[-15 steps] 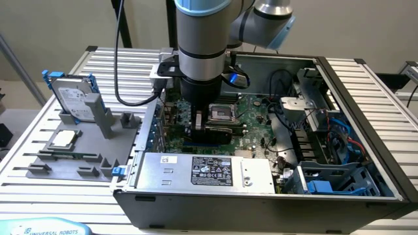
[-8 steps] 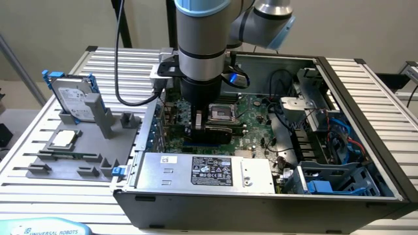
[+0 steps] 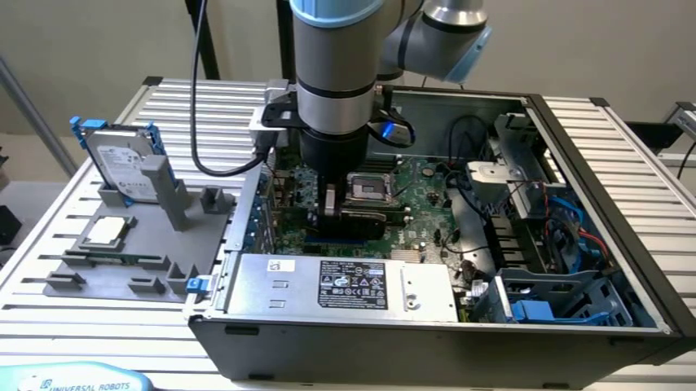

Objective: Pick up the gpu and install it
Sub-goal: 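Insert the gpu into the slot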

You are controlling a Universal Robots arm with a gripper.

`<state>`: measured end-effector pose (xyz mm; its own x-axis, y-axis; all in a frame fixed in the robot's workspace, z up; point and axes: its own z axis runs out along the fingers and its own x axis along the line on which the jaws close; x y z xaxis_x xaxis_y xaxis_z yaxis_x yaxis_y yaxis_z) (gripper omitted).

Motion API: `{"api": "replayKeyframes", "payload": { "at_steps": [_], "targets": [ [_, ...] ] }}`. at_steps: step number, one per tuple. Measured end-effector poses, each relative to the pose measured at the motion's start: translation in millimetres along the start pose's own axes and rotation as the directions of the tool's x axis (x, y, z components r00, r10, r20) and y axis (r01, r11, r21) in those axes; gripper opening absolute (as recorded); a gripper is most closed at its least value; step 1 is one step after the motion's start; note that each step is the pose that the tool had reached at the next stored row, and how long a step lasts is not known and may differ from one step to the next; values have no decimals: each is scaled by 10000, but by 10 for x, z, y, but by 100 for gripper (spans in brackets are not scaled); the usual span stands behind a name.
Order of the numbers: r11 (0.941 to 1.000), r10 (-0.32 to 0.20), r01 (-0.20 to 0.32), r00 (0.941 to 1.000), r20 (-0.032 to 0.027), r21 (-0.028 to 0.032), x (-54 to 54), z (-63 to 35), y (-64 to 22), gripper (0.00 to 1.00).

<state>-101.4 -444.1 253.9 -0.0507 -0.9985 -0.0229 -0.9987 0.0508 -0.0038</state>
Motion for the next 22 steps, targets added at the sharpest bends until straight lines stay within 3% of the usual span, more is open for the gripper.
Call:
{"api": "replayKeyframes", "payload": {
  "at_steps": [22],
  "targets": [
    [10000, 0, 0, 10000, 1, 0, 1, 49, 0, 27]
  ]
}}
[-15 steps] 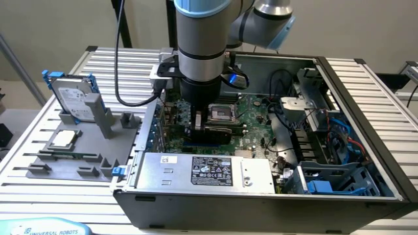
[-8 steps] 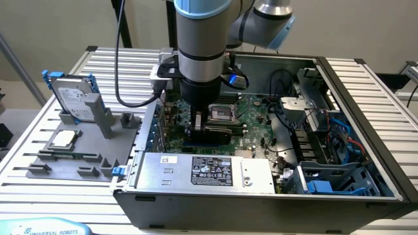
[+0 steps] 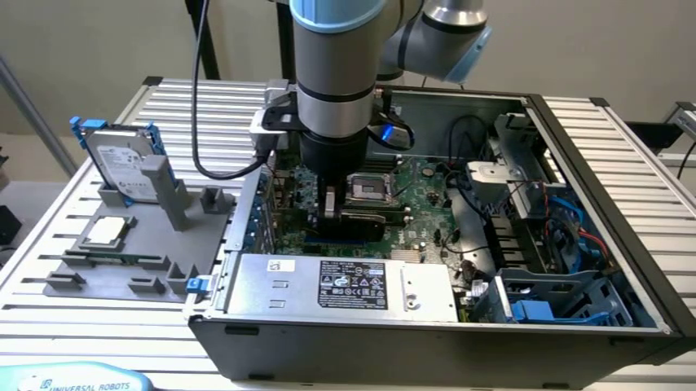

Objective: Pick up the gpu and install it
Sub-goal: 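Insert the gpu into the slot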

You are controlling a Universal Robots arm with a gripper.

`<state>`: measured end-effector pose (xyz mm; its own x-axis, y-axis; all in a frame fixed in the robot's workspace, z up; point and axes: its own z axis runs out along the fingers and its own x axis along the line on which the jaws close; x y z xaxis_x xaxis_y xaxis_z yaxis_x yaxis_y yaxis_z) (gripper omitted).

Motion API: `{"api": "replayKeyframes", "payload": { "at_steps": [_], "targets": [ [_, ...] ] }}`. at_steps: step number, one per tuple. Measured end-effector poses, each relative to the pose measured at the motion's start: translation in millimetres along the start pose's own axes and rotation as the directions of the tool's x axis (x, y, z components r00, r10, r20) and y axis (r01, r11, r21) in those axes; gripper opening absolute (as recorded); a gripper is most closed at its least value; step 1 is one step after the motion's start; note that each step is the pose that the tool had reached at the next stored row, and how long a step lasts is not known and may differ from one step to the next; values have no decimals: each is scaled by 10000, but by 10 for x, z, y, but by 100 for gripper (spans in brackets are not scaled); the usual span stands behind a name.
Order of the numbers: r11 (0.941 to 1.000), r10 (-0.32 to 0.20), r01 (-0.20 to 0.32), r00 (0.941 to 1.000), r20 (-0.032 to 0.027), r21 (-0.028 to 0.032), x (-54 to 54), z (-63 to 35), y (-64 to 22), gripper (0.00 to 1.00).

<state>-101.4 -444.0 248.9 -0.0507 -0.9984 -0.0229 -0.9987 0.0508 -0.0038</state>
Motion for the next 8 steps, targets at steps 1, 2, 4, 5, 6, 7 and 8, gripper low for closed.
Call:
{"api": "replayKeyframes", "payload": {
  "at_steps": [1, 2, 4, 5, 6, 7, 8],
  "targets": [
    [10000, 0, 0, 10000, 0, 0, 0, 2, 0, 27],
    [10000, 0, 0, 10000, 0, 0, 0, 4, 0, 27],
    [10000, 0, 0, 10000, 0, 0, 0, 6, 0, 27],
    [10000, 0, 0, 10000, -1, 0, 0, 6, 0, 27],
    [10000, 1, -1, 10000, -1, 0, 0, 7, 0, 27],
    [10000, 1, -1, 10000, -1, 0, -1, 8, 0, 27],
    [10000, 1, -1, 10000, -1, 0, -1, 8, 0, 27]
  ]
}}
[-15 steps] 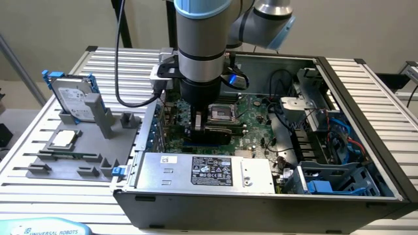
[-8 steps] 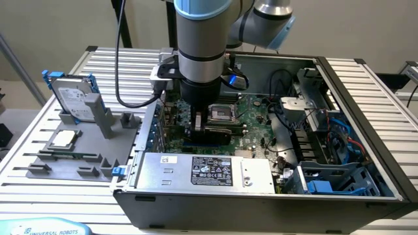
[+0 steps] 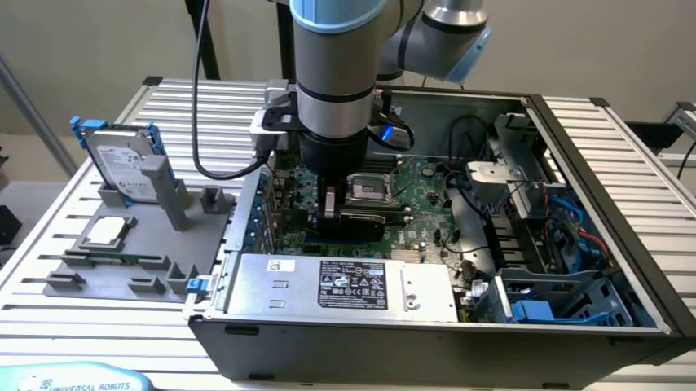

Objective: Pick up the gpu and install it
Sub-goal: 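Insert the gpu into the slot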

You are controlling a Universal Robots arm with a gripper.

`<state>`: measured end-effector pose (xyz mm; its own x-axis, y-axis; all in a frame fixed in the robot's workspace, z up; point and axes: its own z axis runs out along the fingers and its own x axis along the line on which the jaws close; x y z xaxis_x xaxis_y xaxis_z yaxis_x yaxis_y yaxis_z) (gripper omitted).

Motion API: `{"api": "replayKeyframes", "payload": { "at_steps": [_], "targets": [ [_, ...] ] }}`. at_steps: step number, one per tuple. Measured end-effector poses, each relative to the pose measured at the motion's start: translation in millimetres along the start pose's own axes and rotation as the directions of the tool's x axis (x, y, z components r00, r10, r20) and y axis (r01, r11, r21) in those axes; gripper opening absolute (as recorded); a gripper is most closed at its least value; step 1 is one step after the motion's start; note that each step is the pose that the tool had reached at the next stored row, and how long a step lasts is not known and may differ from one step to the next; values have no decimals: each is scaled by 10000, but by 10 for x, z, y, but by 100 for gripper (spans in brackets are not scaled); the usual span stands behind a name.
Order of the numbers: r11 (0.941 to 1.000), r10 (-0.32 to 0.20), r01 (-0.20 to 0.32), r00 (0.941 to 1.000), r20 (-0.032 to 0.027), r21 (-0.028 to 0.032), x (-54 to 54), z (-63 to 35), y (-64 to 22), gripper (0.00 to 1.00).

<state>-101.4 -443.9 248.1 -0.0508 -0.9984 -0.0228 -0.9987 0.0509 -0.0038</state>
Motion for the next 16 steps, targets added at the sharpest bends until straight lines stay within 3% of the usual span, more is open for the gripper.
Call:
{"api": "replayKeyframes", "payload": {
  "at_steps": [16],
  "targets": [
    [10000, -1, 1, 10000, 1, 1, -8, 21, 11, 27]
  ]
}}
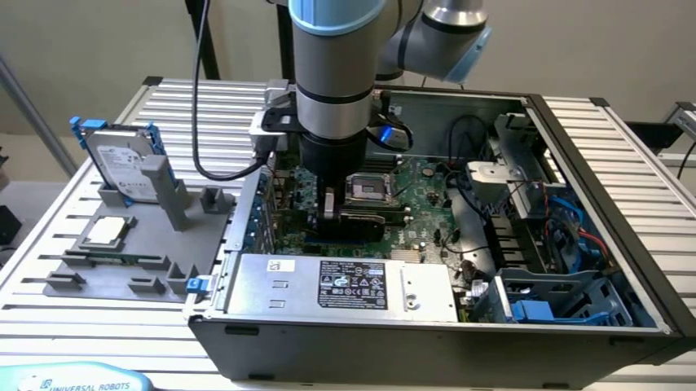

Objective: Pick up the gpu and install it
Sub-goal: 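Insert the gpu into the slot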

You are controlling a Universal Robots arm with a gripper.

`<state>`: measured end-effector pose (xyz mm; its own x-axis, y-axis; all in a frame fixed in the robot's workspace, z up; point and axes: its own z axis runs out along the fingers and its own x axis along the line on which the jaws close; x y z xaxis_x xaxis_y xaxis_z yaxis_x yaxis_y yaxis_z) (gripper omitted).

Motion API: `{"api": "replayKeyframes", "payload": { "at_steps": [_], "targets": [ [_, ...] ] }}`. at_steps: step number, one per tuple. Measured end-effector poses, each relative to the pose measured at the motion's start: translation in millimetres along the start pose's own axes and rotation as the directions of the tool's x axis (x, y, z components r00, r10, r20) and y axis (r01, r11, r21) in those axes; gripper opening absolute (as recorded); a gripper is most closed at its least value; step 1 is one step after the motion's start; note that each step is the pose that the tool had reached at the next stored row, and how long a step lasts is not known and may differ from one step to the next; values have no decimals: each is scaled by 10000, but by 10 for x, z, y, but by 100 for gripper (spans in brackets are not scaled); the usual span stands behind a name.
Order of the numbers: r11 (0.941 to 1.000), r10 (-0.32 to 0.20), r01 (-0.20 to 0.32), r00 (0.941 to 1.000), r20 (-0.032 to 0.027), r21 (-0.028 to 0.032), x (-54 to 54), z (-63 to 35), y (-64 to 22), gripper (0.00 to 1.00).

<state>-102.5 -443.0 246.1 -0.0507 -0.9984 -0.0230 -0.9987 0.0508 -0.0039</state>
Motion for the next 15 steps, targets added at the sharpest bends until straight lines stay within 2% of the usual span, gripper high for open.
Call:
{"api": "replayKeyframes", "payload": {
  "at_steps": [11, 12, 14, 15],
  "targets": [
    [10000, 0, 0, 10000, 1, 0, 0, 17, 0, 27],
    [10000, 7, -7, 10000, 18, -6, -2, 20, 4, 27],
    [10000, 8, -8, 10000, 15, 8, -2, 23, 2, 27],
    [10000, 3, -3, 10000, 2, 1, 0, 12, 1, 33]
  ]
}}
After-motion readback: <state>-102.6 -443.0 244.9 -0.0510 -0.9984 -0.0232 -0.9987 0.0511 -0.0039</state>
